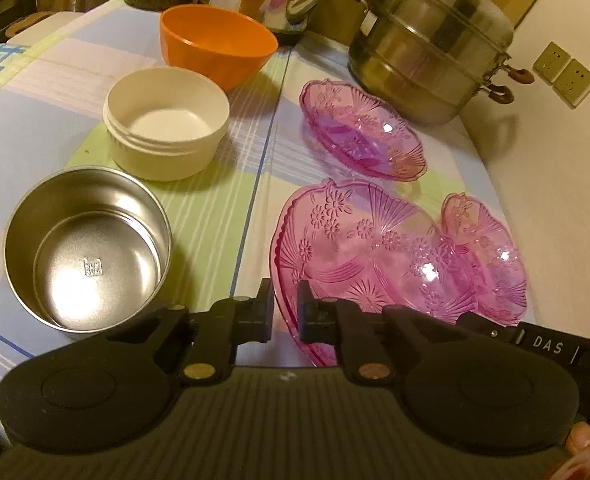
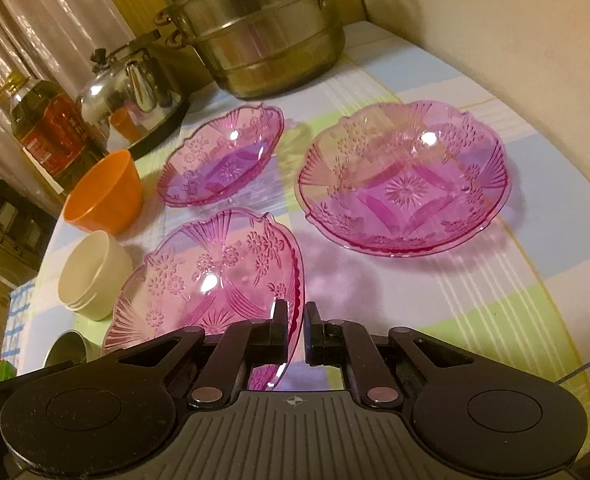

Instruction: Organize plates and bowls

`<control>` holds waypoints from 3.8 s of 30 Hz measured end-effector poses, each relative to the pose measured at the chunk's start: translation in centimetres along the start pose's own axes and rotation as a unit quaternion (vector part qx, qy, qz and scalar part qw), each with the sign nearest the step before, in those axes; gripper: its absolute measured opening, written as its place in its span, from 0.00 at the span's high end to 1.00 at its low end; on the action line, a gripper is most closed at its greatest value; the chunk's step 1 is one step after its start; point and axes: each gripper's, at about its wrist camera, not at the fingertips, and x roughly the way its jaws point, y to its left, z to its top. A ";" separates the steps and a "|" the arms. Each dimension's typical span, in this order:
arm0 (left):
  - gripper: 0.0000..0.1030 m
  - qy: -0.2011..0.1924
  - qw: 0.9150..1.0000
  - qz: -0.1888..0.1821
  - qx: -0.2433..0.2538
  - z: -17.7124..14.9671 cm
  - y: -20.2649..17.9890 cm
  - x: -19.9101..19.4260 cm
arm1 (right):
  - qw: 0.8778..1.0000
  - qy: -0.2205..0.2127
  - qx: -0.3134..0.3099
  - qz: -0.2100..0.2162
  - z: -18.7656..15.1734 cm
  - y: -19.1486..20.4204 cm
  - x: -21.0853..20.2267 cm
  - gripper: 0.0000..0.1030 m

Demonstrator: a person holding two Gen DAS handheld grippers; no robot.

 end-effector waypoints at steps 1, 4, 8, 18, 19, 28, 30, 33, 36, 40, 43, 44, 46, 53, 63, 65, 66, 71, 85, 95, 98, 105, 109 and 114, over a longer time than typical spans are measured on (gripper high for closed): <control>0.91 -0.002 1.000 -0.002 0.001 0.1 -0.1 -0.2 | 1.000 -0.003 0.000 0.000 0.0 0.0 -0.3 0.93; 0.91 -0.007 1.000 -0.008 0.007 0.4 -0.9 -0.8 | 1.000 -0.013 0.001 0.001 0.2 -0.1 -1.1 0.93; 0.91 -0.012 1.000 -0.020 0.018 0.6 -2.2 -1.2 | 1.000 -0.029 0.006 -0.002 0.7 -0.6 -2.4 0.93; 0.91 -0.016 0.997 -0.054 0.052 1.6 -7.3 -0.3 | 0.997 -0.069 0.019 -0.026 3.3 -3.3 -5.0 0.93; 0.91 -0.016 0.997 -0.058 0.056 1.7 -7.9 -0.1 | 0.997 -0.071 0.021 -0.029 3.5 -3.7 -5.1 0.93; 0.91 -0.006 0.994 -0.075 0.084 2.5 -12.4 2.9 | 0.994 -0.086 0.033 -0.054 5.8 -7.4 -4.8 0.93; 0.91 -0.002 0.993 -0.076 0.088 2.6 -13.2 3.6 | 0.994 -0.087 0.035 -0.059 6.3 -8.2 -4.6 0.93; 0.91 0.002 0.992 -0.077 0.098 2.8 -14.3 4.8 | 0.993 -0.087 0.037 -0.067 6.9 -9.1 -4.0 0.93; 0.91 0.004 0.991 -0.077 0.107 2.9 -15.2 5.7 | 0.993 -0.086 0.039 -0.074 7.3 -10.0 -3.4 0.93; 0.91 0.005 0.990 -0.077 0.120 3.1 -16.2 7.0 | 0.992 -0.086 0.045 -0.080 7.6 -11.0 -2.6 0.93; 0.91 0.011 0.989 -0.075 0.124 3.1 -16.6 8.2 | 0.992 -0.085 0.049 -0.082 7.9 -11.6 -2.0 0.93; 0.91 0.013 0.989 -0.075 0.125 3.1 -16.7 8.5 | 0.992 -0.084 0.049 -0.084 8.0 -11.7 -1.7 0.93; 0.91 0.016 0.989 -0.073 0.128 3.1 -16.7 9.0 | 0.992 -0.082 0.049 -0.087 8.0 -11.9 -1.3 0.93; 0.91 0.019 0.988 -0.068 0.138 3.0 -16.9 9.9 | 0.991 -0.079 0.043 -0.094 8.0 -12.0 -0.3 0.92; 0.90 0.021 0.986 -0.058 0.154 2.9 -17.2 10.5 | 0.992 -0.073 0.032 -0.102 7.9 -11.8 0.6 0.92; 0.90 0.022 0.986 -0.057 0.156 2.9 -17.3 10.6 | 0.992 -0.070 0.031 -0.103 7.9 -11.9 0.7 0.92; 0.90 0.022 0.986 -0.057 0.156 3.0 -17.3 10.6 | 0.992 -0.070 0.032 -0.104 7.8 -11.9 0.8 0.92; 0.90 0.020 0.985 -0.057 0.164 3.0 -17.4 10.6 | 0.992 -0.068 0.030 -0.107 7.8 -11.9 0.9 0.92; 0.72 0.006 0.982 -0.062 0.179 3.4 -17.1 9.8 | 0.992 -0.084 0.032 -0.088 7.8 -12.2 0.6 0.66; 0.69 -0.003 0.985 -0.070 0.157 3.6 -16.0 8.1 | 0.990 -0.108 0.050 -0.078 7.1 -11.9 -1.0 0.47; 0.68 -0.002 0.985 -0.072 0.156 3.4 -15.9 7.8 | 0.990 -0.111 0.045 -0.080 6.6 -11.5 -1.5 0.47; 0.62 0.002 0.987 -0.066 0.143 2.8 -14.8 7.0 | 0.992 -0.107 0.048 -0.041 5.6 -10.8 -2.3 0.46; 0.57 0.003 0.989 -0.058 0.135 2.5 -13.7 6.4 | 0.992 -0.114 0.038 -0.039 5.0 -9.9 -2.7 0.33; 0.49 0.000 0.991 -0.048 0.125 2.5 -12.2 5.6 | 0.991 -0.123 0.019 -0.045 4.2 -8.5 -3.1 0.25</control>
